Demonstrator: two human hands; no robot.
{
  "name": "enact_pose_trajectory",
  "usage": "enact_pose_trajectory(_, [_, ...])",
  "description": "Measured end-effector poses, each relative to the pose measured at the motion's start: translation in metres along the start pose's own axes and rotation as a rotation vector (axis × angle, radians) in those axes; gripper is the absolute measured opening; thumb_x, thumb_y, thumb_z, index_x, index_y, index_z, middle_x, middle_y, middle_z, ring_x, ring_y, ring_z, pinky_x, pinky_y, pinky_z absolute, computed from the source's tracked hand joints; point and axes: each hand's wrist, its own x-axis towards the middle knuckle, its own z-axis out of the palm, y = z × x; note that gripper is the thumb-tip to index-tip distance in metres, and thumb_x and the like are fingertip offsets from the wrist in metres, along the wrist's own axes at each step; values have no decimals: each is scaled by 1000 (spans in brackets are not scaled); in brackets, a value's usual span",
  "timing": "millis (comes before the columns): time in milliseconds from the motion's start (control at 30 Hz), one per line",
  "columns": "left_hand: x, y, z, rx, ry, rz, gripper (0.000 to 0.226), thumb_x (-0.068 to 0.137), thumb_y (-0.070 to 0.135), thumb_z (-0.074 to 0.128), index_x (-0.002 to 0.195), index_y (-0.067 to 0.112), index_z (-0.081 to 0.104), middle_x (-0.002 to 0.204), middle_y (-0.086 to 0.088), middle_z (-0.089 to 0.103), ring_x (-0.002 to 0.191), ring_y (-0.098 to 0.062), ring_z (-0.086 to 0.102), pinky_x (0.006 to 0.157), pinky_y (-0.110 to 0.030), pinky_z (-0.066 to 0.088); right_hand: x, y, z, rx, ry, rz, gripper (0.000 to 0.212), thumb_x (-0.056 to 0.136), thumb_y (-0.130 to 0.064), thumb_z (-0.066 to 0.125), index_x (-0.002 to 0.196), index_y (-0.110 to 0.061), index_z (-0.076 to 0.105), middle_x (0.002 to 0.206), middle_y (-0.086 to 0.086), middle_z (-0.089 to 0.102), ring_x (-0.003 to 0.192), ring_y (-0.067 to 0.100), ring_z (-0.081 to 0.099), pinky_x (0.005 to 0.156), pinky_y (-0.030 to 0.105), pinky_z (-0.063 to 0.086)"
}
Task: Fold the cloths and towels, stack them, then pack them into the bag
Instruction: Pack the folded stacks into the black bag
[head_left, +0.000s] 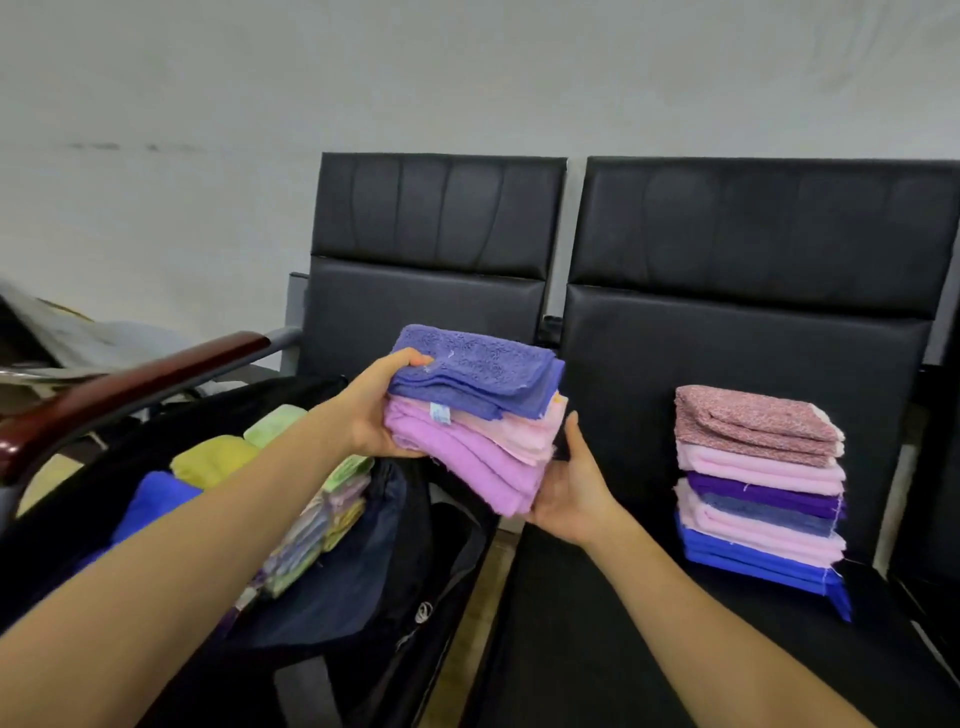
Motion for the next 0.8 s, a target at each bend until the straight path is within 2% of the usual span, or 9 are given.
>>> enact_pose_trajectory(100, [-21,0,-40,26,68,11,31,61,38,70,84,17,66,78,-4,69,65,-22,65,67,-29,53,0,3,36,-195,30,45,96,67,-87,43,126,-12,59,122,11,66,113,29,62,94,45,49])
enact_pose_trajectory(167, [-35,-1,-61,29,120,22,29,67,38,67,85,16,64,77,-5,69,69,-23,63,70,-30,50,2,6,56,-338,54,56,101,58,-88,50,124,-11,60,116,10,69,109,28,65,92,45,51])
enact_pose_trajectory(233, [-44,-3,-81,49,163,39,30,67,37,67,87,15,63,73,-6,69,69,-23,62,68,-31,49,3,15,81,-453,-10,58,81,68,-80,54,117,-17,63,105,3,73,99,23,68,87,42,53])
enact_pose_trajectory(300, [-51,-5,-96,68,217,59,41,56,36,72,90,16,61,72,-5,69,71,-23,61,67,-32,49,7,31,103,-538,-50,64,46,83,-60,58,108,-22,66,90,-3,75,81,15,71,72,33,56])
enact_pose_trajectory(367, [-52,-11,-111,71,255,69,45,52,35,69,92,16,60,72,-4,68,69,-22,61,65,-30,48,20,53,119,-560,-45,86,28,85,-39,66,108,-23,65,85,-3,73,69,13,70,62,27,57])
enact_pose_trajectory(500, [-45,-32,-137,81,330,54,46,53,33,73,93,15,59,69,-5,63,57,-21,58,60,-28,47,50,96,122,-491,26,97,25,82,-20,66,107,-18,64,77,2,71,62,18,69,59,29,56])
enact_pose_trajectory(633, [-32,-68,-143,120,371,21,13,81,26,62,84,14,58,63,-4,64,57,-20,59,59,-28,45,64,123,100,-532,122,160,18,79,-18,66,97,-14,65,71,5,69,61,19,64,65,31,51])
enact_pose_trajectory(700, [-24,-80,-137,102,335,-19,14,83,26,59,87,13,58,69,-5,66,64,-22,60,63,-29,45,73,126,88,-559,196,101,31,68,-16,72,97,-7,66,82,12,72,66,23,65,66,33,53])
enact_pose_trajectory(800, [-8,-83,-129,9,274,-38,12,85,21,55,80,11,59,62,-5,67,52,-20,63,63,-28,46,86,122,76,-561,291,17,40,66,-11,72,105,-3,67,98,18,71,73,28,65,66,34,53])
